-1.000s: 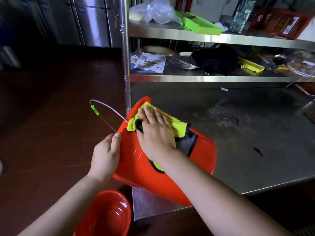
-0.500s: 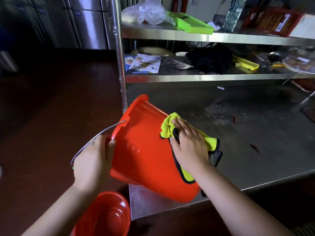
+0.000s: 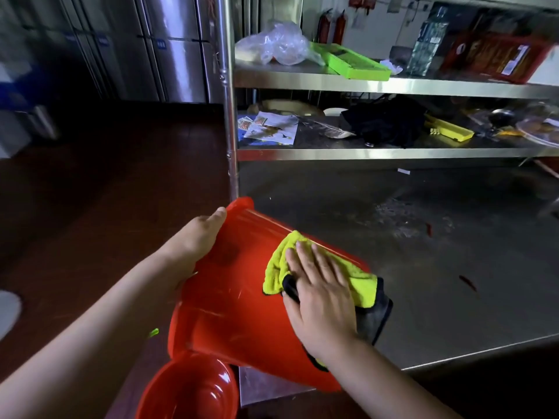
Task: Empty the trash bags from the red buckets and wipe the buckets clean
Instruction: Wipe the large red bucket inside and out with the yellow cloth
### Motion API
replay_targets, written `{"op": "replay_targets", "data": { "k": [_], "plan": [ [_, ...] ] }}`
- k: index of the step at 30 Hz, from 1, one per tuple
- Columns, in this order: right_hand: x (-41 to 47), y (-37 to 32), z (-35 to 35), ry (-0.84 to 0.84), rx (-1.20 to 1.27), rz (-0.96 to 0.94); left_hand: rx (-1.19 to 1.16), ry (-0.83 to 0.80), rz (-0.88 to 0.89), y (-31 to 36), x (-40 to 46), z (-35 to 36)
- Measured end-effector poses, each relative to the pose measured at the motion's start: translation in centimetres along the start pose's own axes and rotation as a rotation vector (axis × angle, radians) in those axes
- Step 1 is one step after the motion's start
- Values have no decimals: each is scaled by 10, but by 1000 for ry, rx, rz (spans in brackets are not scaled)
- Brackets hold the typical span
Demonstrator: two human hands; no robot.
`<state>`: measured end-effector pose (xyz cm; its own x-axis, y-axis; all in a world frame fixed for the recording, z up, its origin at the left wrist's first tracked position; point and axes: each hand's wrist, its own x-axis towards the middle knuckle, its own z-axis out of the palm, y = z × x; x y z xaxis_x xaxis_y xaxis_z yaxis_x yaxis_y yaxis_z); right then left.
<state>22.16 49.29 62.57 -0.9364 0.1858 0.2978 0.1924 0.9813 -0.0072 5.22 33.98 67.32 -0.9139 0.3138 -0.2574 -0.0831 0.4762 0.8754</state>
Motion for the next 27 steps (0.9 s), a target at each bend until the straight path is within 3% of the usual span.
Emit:
{"op": "replay_targets", "data": {
  "k": [9,13,18,22,27],
  "plan": [
    [68,-72,-2,-33,148,-194,-191,91,29,-25,-20,3],
    [63,-60,1,-26,156,-275,-360,123,38,-38,-37,6],
    [53,-25,-1,-33,171,-201,-425,132,-23,-43,-67,9],
    [53,4,3,-64,219,-145,-434,254,-43,-53,-94,1],
    [58,-14,14,-71,324,-216,-398,493,-51,-79,-134,-26]
  ]
}}
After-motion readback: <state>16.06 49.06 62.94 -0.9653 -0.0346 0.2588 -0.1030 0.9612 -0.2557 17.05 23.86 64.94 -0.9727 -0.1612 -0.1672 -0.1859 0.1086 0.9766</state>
